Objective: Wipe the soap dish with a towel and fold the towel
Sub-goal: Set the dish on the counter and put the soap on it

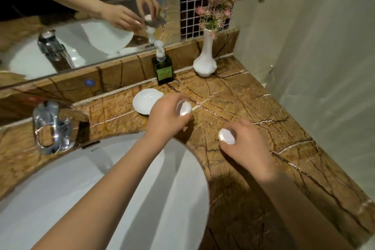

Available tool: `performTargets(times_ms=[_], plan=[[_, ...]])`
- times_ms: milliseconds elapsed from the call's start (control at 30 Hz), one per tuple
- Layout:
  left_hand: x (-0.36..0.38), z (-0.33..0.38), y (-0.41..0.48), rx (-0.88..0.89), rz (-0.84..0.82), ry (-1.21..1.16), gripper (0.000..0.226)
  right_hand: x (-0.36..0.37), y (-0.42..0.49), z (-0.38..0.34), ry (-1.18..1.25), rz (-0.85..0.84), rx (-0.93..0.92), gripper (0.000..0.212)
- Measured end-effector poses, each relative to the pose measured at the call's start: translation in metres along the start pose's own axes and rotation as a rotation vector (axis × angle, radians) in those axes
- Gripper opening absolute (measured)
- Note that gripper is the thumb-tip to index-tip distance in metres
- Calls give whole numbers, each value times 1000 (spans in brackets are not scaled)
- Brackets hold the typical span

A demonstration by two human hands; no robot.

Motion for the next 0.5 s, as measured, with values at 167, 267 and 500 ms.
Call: performTargets(times_ms=[167, 267, 500], plan=[[-26, -49, 20, -151, 131, 65, 33, -5, 12, -26, 17, 12, -40, 35], [-27, -74, 26, -225, 139, 101, 36, -5, 17, -34, 46, 3, -46, 38], [-17, -90, 32, -210, 80, 173, 36, 0, 23, -42, 47, -6, -43, 39]])
Point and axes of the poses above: each hand's wrist, its own y-axis towards the middle knuckle, its own x-axis out of the palm, z = x × y, the point moved 4 cm from there along y, towards the middle knuckle, and after that the axes turned 6 degrees about z, right-handed, at the moved point
